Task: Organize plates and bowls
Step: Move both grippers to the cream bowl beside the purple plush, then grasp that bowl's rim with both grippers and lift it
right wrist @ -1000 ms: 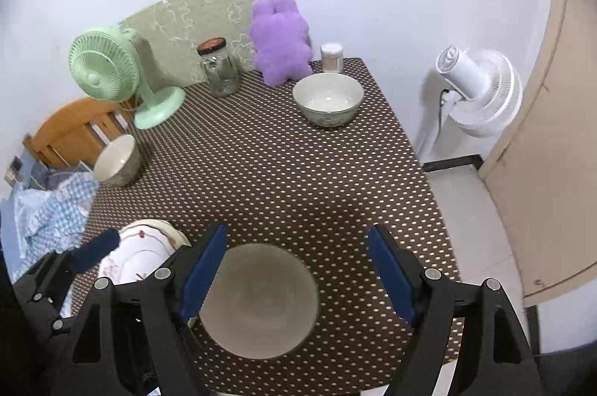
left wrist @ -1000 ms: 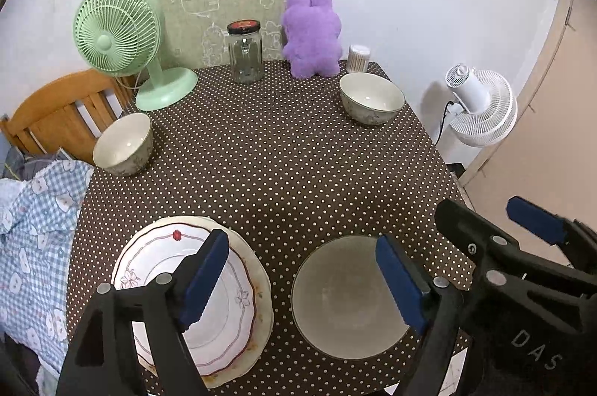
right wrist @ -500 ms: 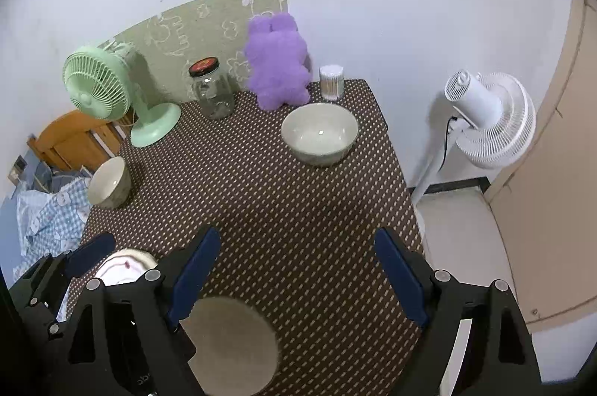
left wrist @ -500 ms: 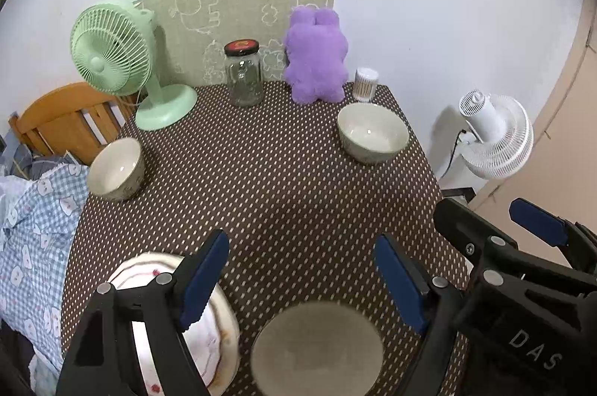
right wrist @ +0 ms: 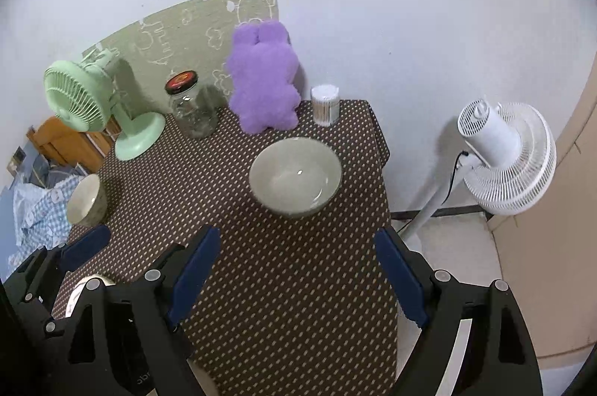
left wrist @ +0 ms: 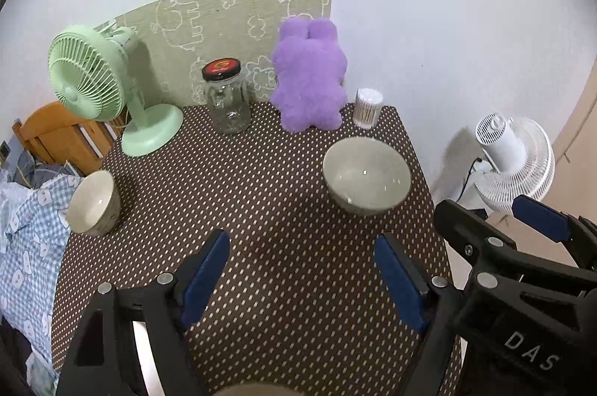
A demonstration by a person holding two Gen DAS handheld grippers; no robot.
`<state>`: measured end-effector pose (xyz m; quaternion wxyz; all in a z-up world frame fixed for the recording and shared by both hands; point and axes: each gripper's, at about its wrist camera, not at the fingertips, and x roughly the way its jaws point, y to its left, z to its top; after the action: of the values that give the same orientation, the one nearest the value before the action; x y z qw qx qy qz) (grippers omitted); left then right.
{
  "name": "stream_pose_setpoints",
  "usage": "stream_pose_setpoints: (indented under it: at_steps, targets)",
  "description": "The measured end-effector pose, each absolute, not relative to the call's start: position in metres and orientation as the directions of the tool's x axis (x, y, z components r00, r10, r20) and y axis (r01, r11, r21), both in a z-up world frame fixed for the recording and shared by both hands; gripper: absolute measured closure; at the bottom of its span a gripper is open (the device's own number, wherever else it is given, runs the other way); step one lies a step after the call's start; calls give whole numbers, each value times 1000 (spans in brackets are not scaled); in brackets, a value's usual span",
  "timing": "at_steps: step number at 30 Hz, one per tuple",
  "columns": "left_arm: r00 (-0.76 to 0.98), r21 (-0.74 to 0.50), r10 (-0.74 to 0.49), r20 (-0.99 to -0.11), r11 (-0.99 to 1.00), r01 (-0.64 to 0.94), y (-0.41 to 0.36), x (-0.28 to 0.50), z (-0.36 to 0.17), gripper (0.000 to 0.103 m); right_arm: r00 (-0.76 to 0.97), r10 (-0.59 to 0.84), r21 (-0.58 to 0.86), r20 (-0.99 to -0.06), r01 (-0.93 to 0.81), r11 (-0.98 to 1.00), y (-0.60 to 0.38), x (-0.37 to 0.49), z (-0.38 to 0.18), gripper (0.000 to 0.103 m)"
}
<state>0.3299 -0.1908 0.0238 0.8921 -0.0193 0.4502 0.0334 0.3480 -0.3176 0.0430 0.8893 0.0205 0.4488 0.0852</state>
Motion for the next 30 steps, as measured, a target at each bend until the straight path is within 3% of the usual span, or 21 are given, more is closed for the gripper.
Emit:
stream_pose_setpoints:
  at_steps: [21,30]
  targets:
    - [584,10,61,-809,996,-90,-205,444,-22,23,582,194,135,-790,-143,980,-332,471,-7,16]
    - [517,-22,31,-855,995,-96,-202,478,-72,43,524,183,142,-832,-118,983,-333,512,-59,29]
